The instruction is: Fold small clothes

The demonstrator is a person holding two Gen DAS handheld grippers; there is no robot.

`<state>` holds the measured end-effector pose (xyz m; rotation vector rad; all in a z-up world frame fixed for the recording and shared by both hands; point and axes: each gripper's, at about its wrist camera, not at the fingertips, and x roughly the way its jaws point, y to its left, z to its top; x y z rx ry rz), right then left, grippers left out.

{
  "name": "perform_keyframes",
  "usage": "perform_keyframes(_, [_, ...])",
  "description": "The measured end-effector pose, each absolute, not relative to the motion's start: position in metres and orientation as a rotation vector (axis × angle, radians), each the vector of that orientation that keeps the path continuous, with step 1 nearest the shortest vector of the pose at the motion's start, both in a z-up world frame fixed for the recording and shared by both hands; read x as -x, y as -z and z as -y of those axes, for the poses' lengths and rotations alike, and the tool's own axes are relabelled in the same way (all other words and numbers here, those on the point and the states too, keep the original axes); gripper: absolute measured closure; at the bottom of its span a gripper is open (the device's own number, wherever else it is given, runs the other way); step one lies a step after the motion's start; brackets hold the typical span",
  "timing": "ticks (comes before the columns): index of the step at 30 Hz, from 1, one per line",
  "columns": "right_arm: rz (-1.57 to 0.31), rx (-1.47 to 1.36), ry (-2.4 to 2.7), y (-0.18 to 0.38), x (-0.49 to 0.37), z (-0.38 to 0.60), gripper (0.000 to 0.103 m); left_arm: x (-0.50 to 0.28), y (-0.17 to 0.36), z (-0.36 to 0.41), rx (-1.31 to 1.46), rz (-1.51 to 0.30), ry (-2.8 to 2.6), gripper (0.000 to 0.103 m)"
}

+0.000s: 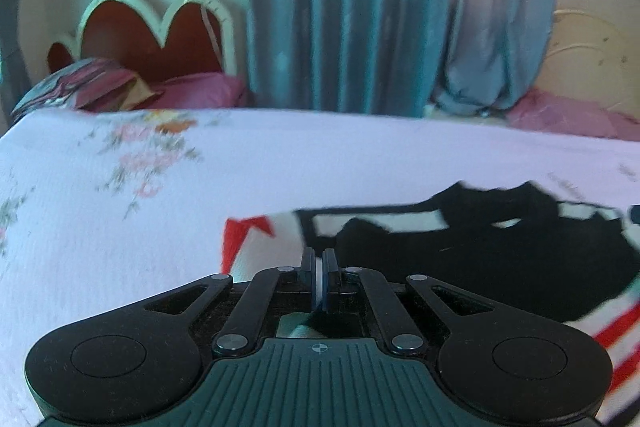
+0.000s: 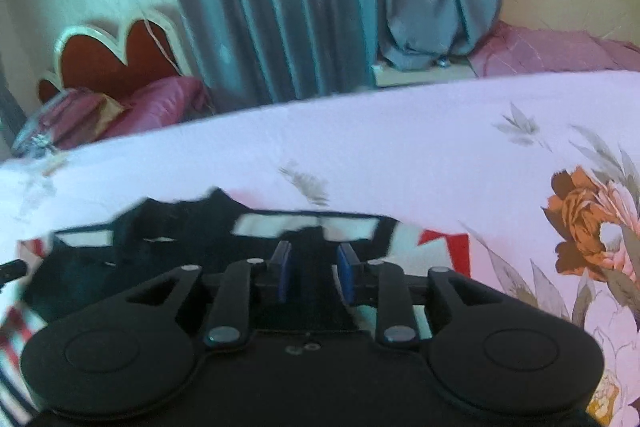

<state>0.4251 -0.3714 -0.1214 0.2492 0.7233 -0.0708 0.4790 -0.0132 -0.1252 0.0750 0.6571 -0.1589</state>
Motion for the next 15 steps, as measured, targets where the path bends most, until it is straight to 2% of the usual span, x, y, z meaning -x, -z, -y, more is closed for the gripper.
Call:
perform_keyframes(6, [-0.739,-0.220,-0.053,0.115,-0.410,0.330,0.078,-0.450,0.115,0.045,-0.072,-0.677,0.324,0.103])
perform_keyframes(10, [-0.775,-0.183,-0.111,0.128,-0.405,0.297,0.079,-0.437,0.135,0.070,-0.131,-0.707,0.357,0.103])
perform_keyframes(15, [-0.804,-0.107,-0.064,0.144,-0.392,0.299,0.081,-0.436,0.157,0.051,-0.142,-0.726,0.271,0.103])
